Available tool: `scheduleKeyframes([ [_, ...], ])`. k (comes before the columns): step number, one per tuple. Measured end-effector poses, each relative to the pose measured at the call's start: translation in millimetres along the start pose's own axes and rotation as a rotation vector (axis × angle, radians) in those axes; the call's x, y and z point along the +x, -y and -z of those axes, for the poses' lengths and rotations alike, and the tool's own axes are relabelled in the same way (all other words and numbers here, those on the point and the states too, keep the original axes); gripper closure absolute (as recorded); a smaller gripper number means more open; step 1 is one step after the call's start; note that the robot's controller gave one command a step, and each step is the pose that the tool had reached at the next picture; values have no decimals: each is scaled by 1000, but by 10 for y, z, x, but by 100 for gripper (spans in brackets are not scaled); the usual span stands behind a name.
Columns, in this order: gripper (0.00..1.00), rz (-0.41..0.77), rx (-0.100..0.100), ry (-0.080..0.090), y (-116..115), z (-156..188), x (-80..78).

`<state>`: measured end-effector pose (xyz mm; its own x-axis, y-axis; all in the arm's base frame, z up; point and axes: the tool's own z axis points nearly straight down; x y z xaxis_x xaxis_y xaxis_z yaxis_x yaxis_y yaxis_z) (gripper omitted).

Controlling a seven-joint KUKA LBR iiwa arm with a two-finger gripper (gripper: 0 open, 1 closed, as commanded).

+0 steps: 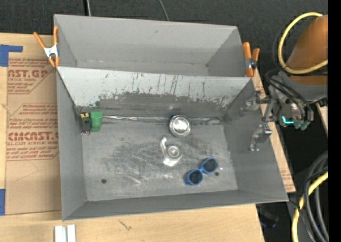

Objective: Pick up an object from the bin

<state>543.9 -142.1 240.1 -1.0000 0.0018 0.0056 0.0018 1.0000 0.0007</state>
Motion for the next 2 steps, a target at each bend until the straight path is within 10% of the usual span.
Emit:
scheduleKeyframes([
  [1, 0, 274, 0, 2, -107, -916, 523],
  [2, 0, 365, 6, 25, -428, -1683, 496],
])
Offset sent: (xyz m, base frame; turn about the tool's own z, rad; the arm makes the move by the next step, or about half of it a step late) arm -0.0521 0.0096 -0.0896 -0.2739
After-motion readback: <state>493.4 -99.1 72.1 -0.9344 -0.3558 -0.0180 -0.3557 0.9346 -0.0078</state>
